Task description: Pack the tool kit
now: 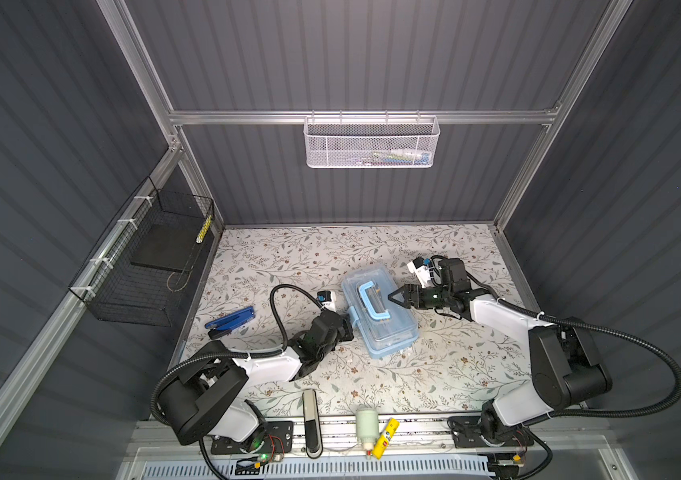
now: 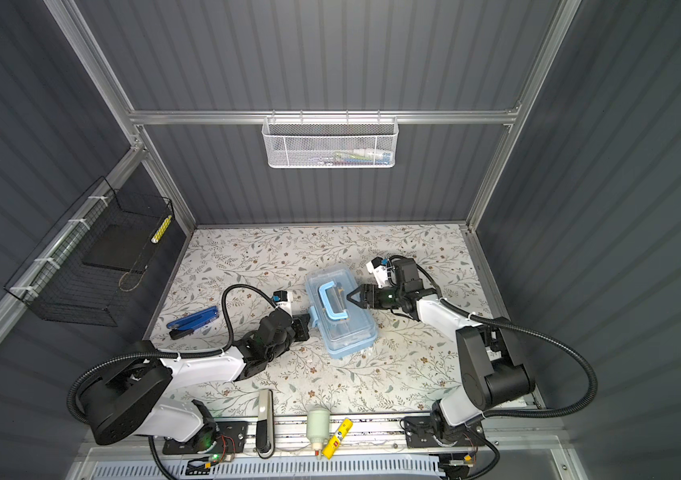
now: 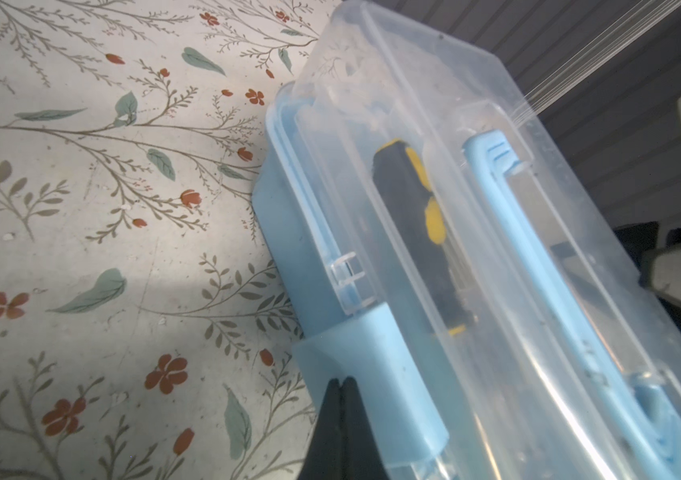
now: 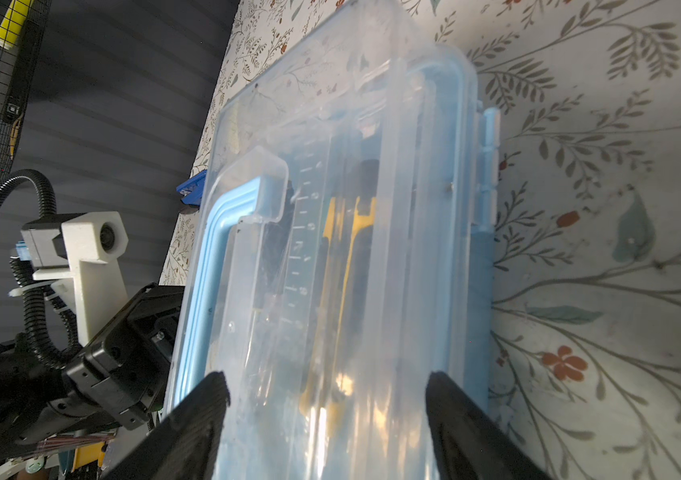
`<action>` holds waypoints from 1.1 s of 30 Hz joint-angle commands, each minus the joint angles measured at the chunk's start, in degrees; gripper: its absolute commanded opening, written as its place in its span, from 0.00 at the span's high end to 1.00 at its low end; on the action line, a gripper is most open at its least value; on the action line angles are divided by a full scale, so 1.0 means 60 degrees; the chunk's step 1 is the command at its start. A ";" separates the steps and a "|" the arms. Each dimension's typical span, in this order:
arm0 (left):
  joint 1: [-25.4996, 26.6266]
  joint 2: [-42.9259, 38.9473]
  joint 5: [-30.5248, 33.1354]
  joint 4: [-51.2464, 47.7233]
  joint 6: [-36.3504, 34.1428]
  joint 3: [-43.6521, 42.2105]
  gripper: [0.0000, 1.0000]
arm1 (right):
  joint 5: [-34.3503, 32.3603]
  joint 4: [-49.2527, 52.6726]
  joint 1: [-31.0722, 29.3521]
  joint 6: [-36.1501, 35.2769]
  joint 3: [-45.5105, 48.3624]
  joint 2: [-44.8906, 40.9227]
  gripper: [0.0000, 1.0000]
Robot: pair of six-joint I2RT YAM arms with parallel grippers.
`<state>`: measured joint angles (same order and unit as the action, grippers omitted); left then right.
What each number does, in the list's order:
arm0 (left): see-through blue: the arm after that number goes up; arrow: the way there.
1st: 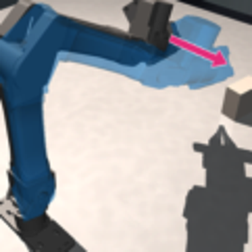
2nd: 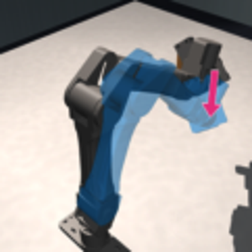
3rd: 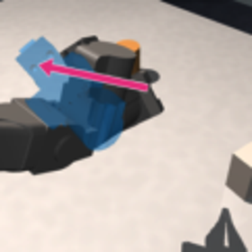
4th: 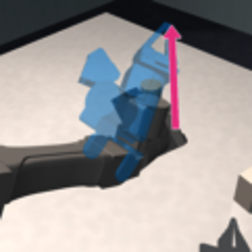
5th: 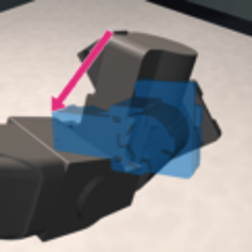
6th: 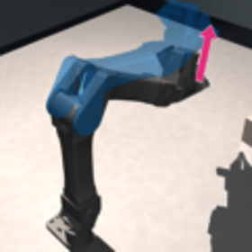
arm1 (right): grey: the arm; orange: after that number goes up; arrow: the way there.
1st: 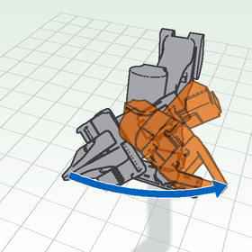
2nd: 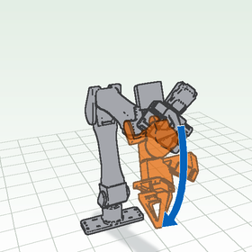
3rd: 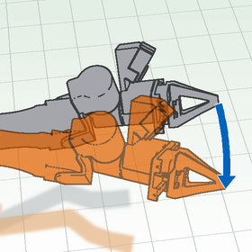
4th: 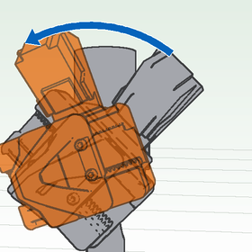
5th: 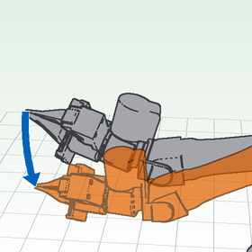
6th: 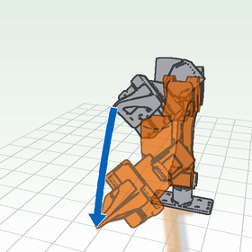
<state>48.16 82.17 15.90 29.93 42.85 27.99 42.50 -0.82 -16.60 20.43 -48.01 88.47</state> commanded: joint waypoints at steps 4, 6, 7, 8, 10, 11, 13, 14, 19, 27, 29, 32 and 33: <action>-0.0072 -0.0057 -0.0295 0.0640 -0.0091 -0.0240 0.98 | 0.0282 0.0197 -0.0117 -0.0050 -0.0035 0.0080 0.23; -0.0060 0.0026 -0.0367 0.0744 -0.0043 -0.0241 1.00 | 0.0292 0.0190 -0.0119 -0.0050 -0.0011 0.0094 0.23; -0.0071 0.0080 -0.0427 0.0830 -0.0030 -0.0241 1.00 | 0.0285 0.0176 -0.0117 -0.0036 -0.0011 0.0109 0.23; -0.0071 0.0114 -0.0462 0.0884 -0.0012 -0.0241 1.00 | 0.0299 0.0154 -0.0119 -0.0024 0.0003 0.0109 0.23; -0.0071 0.0211 -0.0574 0.1005 0.0010 -0.0212 1.00 | 0.0328 0.0117 -0.0119 0.0009 0.0018 0.0113 0.23; -0.0061 0.0235 -0.0618 0.1051 0.0031 -0.0199 1.00 | 0.0329 0.0108 -0.0118 0.0021 0.0018 0.0122 0.23; -0.0072 0.0306 -0.0743 0.1172 0.0058 -0.0182 1.00 | 0.0337 0.0107 -0.0117 0.0009 0.0032 0.0109 0.23; -0.0068 0.0357 -0.0795 0.1238 0.0079 -0.0169 1.00 | 0.0330 0.0107 -0.0111 0.0009 0.0027 0.0098 0.23; -0.0073 0.0769 -0.1081 0.1662 0.0196 -0.0110 1.00 | 0.0356 0.0050 -0.0134 0.0051 0.0120 0.0101 0.23; -0.0059 0.0787 -0.1219 0.1702 0.0183 0.0037 1.00 | 0.0387 -0.0112 -0.0225 0.0141 0.0163 0.0228 0.23; -0.0066 0.0694 -0.1130 0.1523 0.0169 0.0052 1.00 | 0.0363 -0.0091 -0.0236 0.0126 0.0165 0.0190 0.23; -0.0059 0.0391 -0.0730 0.1040 0.0101 -0.0051 1.00 | 0.0196 0.0000 -0.0235 0.0082 0.0149 0.0102 0.23; -0.0072 0.0253 -0.0585 0.0907 0.0060 -0.0128 1.00 | 0.0067 0.0044 -0.0227 0.0102 0.0138 0.0082 0.23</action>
<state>47.16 85.95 13.26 36.51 43.75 27.22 41.71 -1.78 -16.56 20.58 -47.97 88.62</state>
